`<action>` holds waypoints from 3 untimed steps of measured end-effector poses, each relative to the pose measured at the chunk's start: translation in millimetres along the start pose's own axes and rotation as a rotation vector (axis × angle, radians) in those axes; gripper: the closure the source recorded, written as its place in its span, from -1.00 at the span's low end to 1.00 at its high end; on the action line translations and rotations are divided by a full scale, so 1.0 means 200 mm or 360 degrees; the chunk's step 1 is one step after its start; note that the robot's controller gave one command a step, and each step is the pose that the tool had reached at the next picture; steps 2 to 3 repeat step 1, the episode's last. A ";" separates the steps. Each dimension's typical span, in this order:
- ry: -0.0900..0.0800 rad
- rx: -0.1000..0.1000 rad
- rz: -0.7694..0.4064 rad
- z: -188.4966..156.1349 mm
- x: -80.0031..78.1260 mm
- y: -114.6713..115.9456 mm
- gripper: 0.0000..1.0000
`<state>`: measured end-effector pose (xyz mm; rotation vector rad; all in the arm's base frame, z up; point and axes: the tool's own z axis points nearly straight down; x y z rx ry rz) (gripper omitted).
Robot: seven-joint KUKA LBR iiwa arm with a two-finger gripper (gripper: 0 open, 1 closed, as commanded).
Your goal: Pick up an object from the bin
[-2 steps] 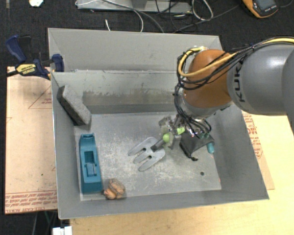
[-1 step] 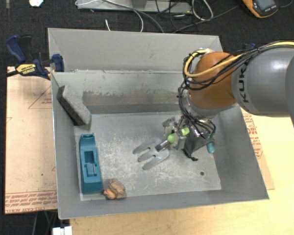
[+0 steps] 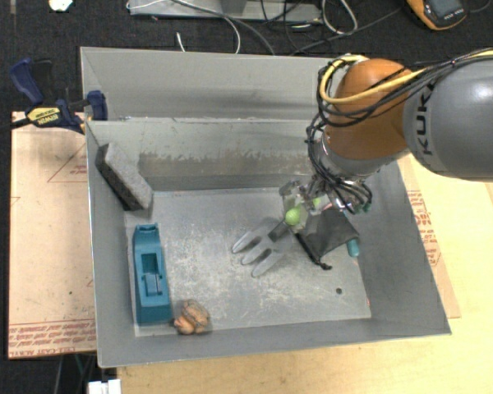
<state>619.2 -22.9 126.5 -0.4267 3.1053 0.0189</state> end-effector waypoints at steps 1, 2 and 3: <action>0.0004 -0.0002 -0.0023 -0.38 0.04 -0.06 1.00; 0.0004 -0.0002 -0.0023 -0.38 0.04 -0.06 1.00; 0.0004 -0.0002 -0.0023 -0.38 0.04 -0.06 1.00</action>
Offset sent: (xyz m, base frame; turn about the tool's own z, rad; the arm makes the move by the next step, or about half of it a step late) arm -0.0039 -0.0227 0.0634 0.0532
